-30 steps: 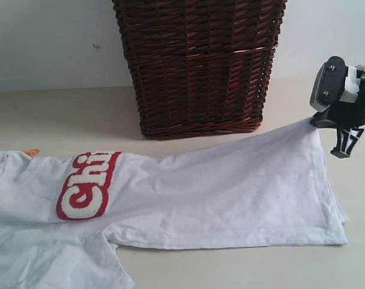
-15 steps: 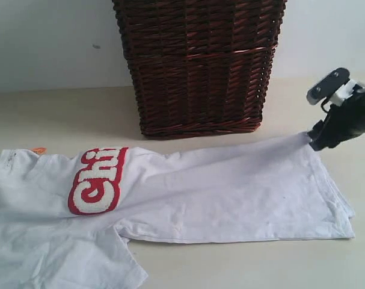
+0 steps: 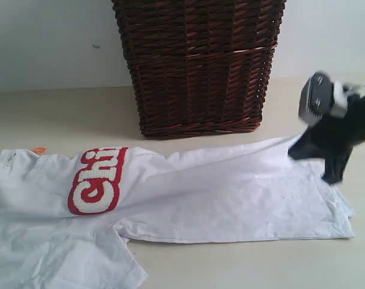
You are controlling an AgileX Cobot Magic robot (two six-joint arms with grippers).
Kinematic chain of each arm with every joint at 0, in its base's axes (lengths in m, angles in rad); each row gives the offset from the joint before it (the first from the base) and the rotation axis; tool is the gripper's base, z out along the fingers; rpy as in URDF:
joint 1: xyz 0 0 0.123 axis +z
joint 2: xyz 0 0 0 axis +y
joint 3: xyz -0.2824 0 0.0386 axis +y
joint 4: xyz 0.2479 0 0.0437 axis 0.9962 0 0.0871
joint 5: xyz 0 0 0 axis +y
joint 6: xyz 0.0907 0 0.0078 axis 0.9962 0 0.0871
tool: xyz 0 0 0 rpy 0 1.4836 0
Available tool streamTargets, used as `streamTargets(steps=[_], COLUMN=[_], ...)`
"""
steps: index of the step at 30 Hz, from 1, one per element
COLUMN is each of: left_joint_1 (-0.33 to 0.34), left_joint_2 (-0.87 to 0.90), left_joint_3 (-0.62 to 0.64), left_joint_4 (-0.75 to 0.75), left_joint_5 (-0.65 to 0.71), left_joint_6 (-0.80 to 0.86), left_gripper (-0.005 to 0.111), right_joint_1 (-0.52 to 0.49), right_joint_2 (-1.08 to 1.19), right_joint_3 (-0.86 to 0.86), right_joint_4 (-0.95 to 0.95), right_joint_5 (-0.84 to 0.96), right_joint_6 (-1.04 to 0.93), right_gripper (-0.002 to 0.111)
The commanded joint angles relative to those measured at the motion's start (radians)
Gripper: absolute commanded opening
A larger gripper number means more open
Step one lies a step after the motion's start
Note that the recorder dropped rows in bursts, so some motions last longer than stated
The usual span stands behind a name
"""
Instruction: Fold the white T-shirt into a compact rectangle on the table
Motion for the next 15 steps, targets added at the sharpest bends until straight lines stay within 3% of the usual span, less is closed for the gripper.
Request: streamTargets(steps=[1, 3, 6, 15], left_joint_1=[-0.006, -0.006, -0.006, -0.006], left_joint_2=[-0.005, -0.005, -0.005, -0.005], left_joint_3=[0.002, 0.002, 0.002, 0.002], left_joint_4=[0.003, 0.003, 0.003, 0.003], left_joint_5=[-0.007, -0.007, -0.007, -0.007], left_joint_6=[-0.006, -0.006, -0.006, -0.006], left_gripper=[0.062, 0.062, 0.062, 0.062], right_joint_1=[0.065, 0.084, 0.089, 0.089], right_joint_2=[0.065, 0.108, 0.145, 0.131], right_joint_3=[0.09, 0.094, 0.094, 0.094], right_joint_4=[-0.136, -0.126, -0.128, -0.501], right_joint_5=[-0.218, -0.323, -0.327, 0.085], right_joint_6=[0.091, 0.105, 0.142, 0.306], right_gripper=[0.0, 0.0, 0.0, 0.0])
